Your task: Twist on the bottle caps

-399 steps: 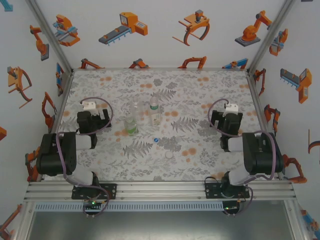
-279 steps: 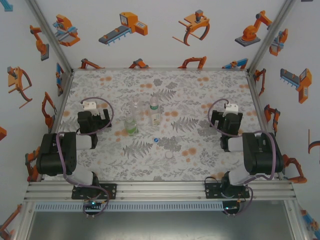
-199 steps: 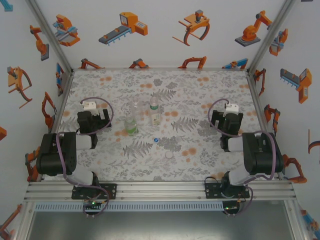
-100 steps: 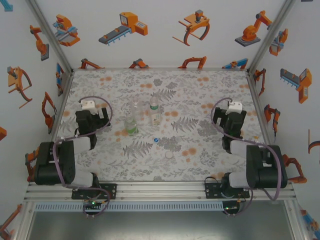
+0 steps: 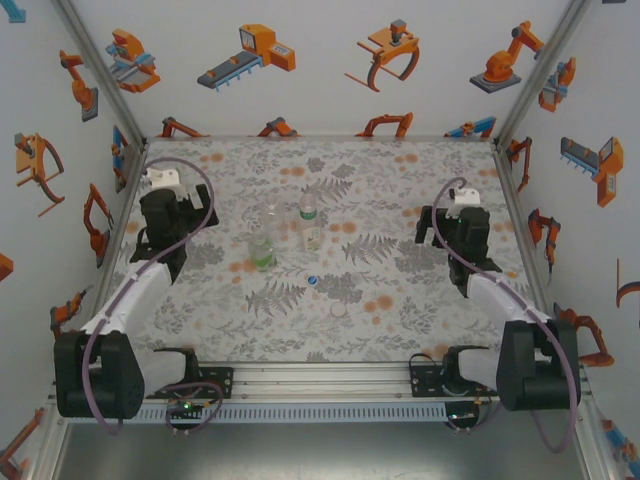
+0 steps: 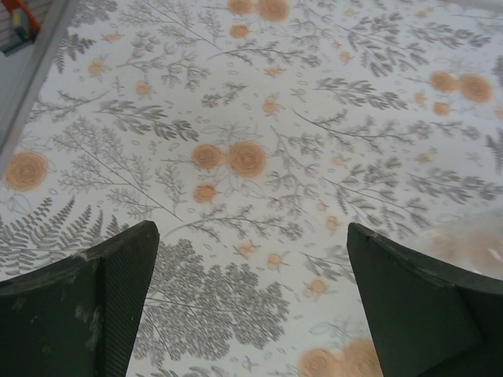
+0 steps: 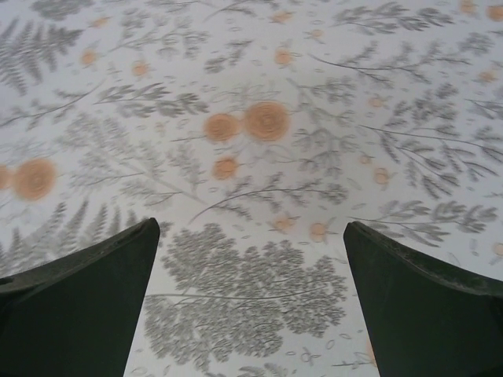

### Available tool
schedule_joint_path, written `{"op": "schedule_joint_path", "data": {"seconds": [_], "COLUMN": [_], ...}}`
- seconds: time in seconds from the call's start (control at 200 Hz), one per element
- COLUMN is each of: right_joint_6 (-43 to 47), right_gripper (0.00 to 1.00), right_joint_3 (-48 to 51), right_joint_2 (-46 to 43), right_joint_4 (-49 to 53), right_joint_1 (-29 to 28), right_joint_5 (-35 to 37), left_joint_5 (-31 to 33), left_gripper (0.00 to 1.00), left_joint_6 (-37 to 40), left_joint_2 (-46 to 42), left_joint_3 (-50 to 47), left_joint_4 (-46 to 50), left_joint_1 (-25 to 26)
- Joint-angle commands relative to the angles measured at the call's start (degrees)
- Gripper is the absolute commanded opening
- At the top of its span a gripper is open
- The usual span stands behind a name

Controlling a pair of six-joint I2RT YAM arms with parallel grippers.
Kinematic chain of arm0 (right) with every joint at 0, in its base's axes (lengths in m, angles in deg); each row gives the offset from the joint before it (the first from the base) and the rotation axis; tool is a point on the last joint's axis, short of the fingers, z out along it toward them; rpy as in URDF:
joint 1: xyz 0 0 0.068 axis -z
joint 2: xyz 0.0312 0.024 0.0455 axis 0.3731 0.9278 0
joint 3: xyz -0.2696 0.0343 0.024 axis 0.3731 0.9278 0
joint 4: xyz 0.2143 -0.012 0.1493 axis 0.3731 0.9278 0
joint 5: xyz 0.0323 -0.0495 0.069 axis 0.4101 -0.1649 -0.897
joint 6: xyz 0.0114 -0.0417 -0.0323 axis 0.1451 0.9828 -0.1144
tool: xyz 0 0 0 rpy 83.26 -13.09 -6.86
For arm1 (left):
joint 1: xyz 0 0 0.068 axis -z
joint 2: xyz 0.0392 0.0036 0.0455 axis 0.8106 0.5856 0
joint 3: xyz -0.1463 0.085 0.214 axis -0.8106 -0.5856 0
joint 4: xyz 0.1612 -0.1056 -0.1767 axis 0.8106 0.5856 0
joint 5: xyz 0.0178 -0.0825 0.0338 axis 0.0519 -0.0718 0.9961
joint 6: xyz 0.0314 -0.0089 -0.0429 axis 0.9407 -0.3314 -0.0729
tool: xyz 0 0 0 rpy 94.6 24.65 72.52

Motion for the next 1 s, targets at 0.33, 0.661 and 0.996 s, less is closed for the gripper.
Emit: {"op": "schedule_joint_path", "data": {"seconds": [0.33,0.661,0.996], "right_joint_6": [4.49,7.58,14.42], "right_gripper": [0.97,0.89,0.96], "right_joint_3": [-7.84,-14.95,-22.95], "right_joint_2": [1.79,12.29,24.02], "right_joint_4": [-3.47,-10.92,-12.44], "right_joint_1": [-11.59,-19.2,-24.25], "right_joint_5": [-28.29,-38.71,-41.72], "left_joint_5": [-23.3,-20.62,-19.7], "left_gripper": [0.97,0.97,0.97], "left_joint_6": [-1.45,4.04,4.39], "left_joint_2": [-7.23,-13.44,-13.8], "left_joint_3": [17.36,11.8,11.81], "left_joint_4": [25.96,26.08,26.77], "left_joint_1": [0.15,-0.13,-0.82]}}
